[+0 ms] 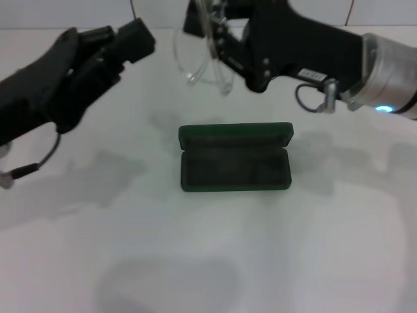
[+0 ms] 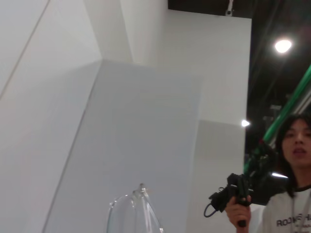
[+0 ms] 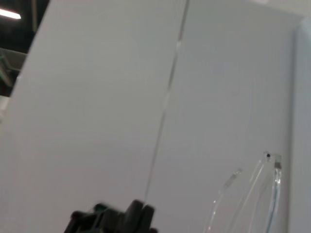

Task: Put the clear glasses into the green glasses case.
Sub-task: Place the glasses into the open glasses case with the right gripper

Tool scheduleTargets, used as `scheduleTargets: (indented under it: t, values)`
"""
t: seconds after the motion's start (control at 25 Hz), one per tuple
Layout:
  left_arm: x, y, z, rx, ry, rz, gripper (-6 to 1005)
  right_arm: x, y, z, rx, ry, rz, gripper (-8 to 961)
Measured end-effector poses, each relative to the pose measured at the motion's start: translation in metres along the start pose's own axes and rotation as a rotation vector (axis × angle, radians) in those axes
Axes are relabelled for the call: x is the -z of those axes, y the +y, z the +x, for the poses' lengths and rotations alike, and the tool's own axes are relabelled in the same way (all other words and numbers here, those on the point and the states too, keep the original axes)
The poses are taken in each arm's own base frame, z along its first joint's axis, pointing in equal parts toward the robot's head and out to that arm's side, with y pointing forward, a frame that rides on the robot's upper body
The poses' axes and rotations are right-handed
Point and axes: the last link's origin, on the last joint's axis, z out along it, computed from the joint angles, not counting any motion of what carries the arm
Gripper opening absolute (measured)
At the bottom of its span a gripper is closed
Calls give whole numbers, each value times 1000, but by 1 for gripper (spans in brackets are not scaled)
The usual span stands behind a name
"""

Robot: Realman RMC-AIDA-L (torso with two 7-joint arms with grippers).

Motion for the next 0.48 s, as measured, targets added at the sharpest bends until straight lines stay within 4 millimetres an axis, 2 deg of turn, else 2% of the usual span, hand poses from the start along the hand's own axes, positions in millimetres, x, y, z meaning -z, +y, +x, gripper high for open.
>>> scheduleTargets:
  t: [0.12,0.24,0.36,0.48]
  values:
    - [19,2,9,-27,11,55,48,9,-5,-6,-3,-3,14,115]
    - [48,6,24,-72,17,139,48,16,-9,-20,-40,46,-41,115]
    - [71,9,37,-103,2,203,49,23,-11,-40,-87,183,-122,115]
    - [89,13,49,-122,-1,258,49,24,-13,-62,-117,421,-190,115]
